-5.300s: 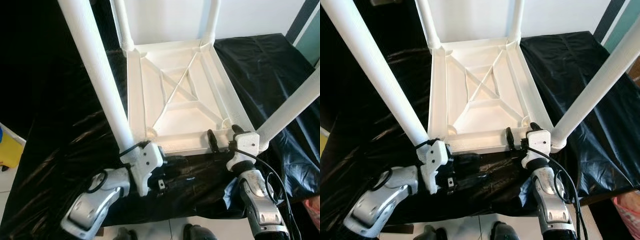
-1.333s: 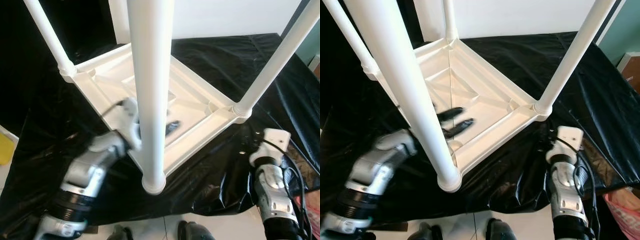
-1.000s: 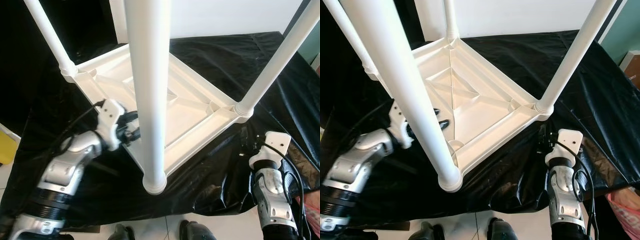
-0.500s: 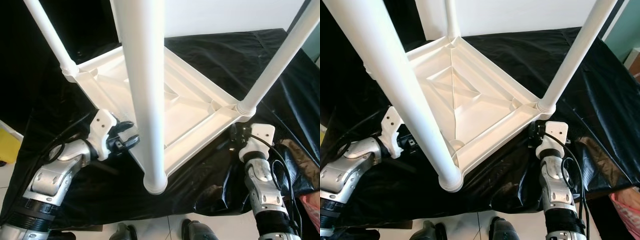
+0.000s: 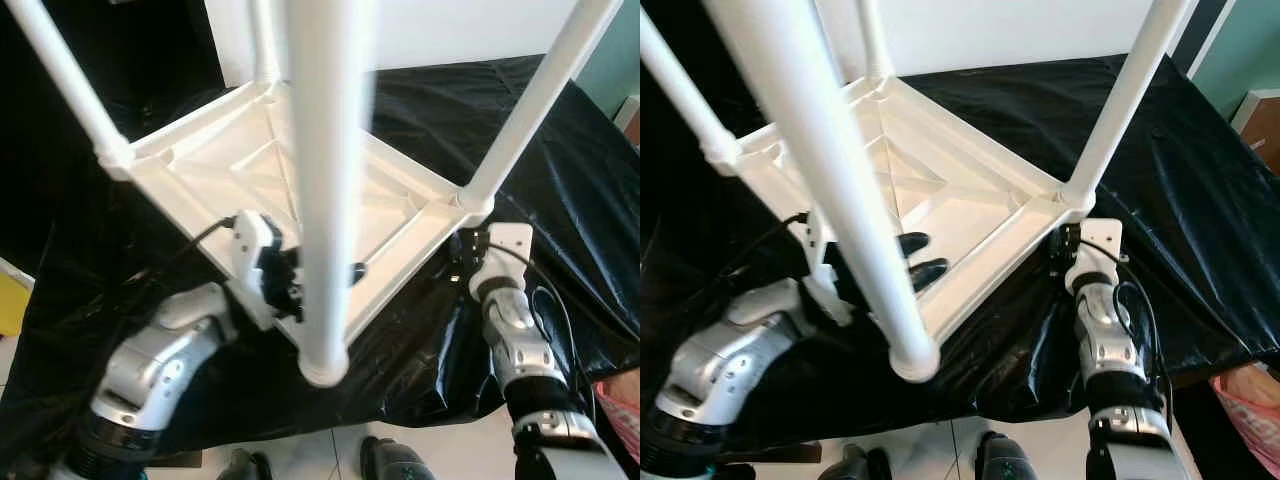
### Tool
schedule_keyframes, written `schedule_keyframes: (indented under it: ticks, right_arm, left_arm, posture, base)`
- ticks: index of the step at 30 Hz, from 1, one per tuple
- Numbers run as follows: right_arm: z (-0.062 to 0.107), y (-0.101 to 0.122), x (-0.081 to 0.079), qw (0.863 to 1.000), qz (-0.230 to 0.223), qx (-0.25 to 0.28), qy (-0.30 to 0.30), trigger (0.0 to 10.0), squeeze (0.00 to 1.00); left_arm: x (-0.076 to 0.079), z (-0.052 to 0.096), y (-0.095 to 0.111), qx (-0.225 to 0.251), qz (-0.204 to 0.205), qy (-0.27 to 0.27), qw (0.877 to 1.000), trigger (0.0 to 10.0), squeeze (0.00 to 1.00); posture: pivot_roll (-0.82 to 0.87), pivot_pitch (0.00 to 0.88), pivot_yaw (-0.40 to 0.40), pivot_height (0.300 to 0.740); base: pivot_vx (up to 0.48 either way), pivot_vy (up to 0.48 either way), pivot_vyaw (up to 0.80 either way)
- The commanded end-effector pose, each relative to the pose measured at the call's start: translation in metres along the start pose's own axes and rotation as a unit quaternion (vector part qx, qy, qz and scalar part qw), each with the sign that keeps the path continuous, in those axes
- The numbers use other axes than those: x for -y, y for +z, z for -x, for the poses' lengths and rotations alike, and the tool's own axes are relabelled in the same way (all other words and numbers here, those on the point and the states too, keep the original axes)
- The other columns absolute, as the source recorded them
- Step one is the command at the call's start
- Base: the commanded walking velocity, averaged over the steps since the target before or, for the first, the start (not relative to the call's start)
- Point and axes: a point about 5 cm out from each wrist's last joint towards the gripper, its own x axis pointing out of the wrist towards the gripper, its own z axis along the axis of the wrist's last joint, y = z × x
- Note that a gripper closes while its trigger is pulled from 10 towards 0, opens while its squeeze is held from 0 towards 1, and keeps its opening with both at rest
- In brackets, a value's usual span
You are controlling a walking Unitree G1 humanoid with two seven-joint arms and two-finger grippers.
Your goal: Building children table
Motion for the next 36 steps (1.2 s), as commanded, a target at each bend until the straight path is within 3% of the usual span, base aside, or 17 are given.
schedule_keyframes:
  ticks: [1,7,12,13,15,18,19,21,24,30,33,36]
  right_arm:
    - [-0.002,0.0,-0.015,1.0,-0.001,0.004,0.028,10.0,0.0]
    - [-0.008,-0.002,-0.009,1.0,0.008,0.001,0.004,10.0,0.0]
    - [-0.008,0.003,0.013,0.999,0.006,0.015,-0.046,10.0,0.0]
    - [-0.008,0.003,0.013,0.999,0.006,0.015,-0.046,10.0,0.0]
    - [-0.001,0.006,0.019,0.999,0.007,0.035,-0.033,10.0,0.0]
    - [0.001,0.007,0.02,0.999,0.006,0.041,-0.025,10.0,0.0]
    - [0.007,0.009,0.023,0.998,0.001,0.055,-0.009,10.0,0.0]
    - [0.007,0.009,0.023,0.998,0.001,0.055,-0.009,10.0,0.0]
    - [0.024,0.011,0.037,0.997,0.014,0.071,0.028,10.0,0.0]
    - [0.032,0.011,0.041,0.996,0.024,0.075,0.049,10.0,0.0]
    - [0.036,0.015,0.042,0.994,0.026,0.081,0.067,10.0,0.0]
    - [0.038,0.015,0.042,0.994,0.024,0.08,0.071,10.0,0.0]
  left_arm:
    - [0.014,-0.009,0.001,0.003,0.006,-0.034,0.999,10.0,0.0]
    - [0.016,-0.022,0.0,0.012,0.005,-0.016,1.0,10.0,0.0]
    - [-0.018,-0.014,0.003,0.001,-0.046,0.057,0.997,10.0,0.0]
    - [-0.018,-0.014,0.003,0.001,-0.046,0.057,0.997,10.0,0.0]
    - [-0.036,0.004,0.005,-0.027,-0.076,0.078,0.994,10.0,0.0]
    - [-0.041,0.01,0.006,-0.037,-0.086,0.084,0.992,10.0,0.0]
    - [-0.048,0.022,0.006,-0.06,-0.098,0.083,0.99,10.0,0.0]
    - [-0.048,0.022,0.006,-0.06,-0.098,0.083,0.99,10.0,0.0]
    - [-0.05,0.054,0.0,-0.141,-0.126,0.039,0.981,10.0,0.0]
    - [-0.05,0.066,-0.009,-0.194,-0.14,0.011,0.971,10.0,0.0]
    - [-0.05,0.076,-0.022,-0.253,-0.154,-0.018,0.955,10.0,0.0]
    - [-0.05,0.077,-0.024,-0.259,-0.151,-0.021,0.954,10.0,0.0]
  posture:
    - [-0.05,0.149,0.032,0.74]
    - [-0.05,0.146,0.031,0.74]
    - [-0.05,0.142,0.027,0.74]
    - [-0.05,0.142,0.027,0.74]
    - [-0.06,0.147,0.027,0.74]
    - [-0.06,0.147,0.027,0.74]
    - [-0.06,0.15,0.027,0.74]
    - [-0.06,0.15,0.027,0.74]
    - [-0.08,0.158,0.033,0.74]
    - [-0.08,0.161,0.039,0.74]
    - [-0.09,0.158,0.044,0.74]
    - [-0.09,0.158,0.044,0.74]
  base:
    - [0.0,0.0,0.0]
    - [0.0,0.0,0.0]
    - [0.0,0.0,0.0]
    - [0.0,0.0,0.0]
    - [0.0,0.0,0.0]
    - [0.0,0.0,0.0]
    - [0.0,0.0,0.0]
    - [0.0,0.0,0.0]
    - [0.0,0.0,0.0]
    - [0.0,0.0,0.0]
    - [0.0,0.0,0.0]
    - [0.0,0.0,0.0]
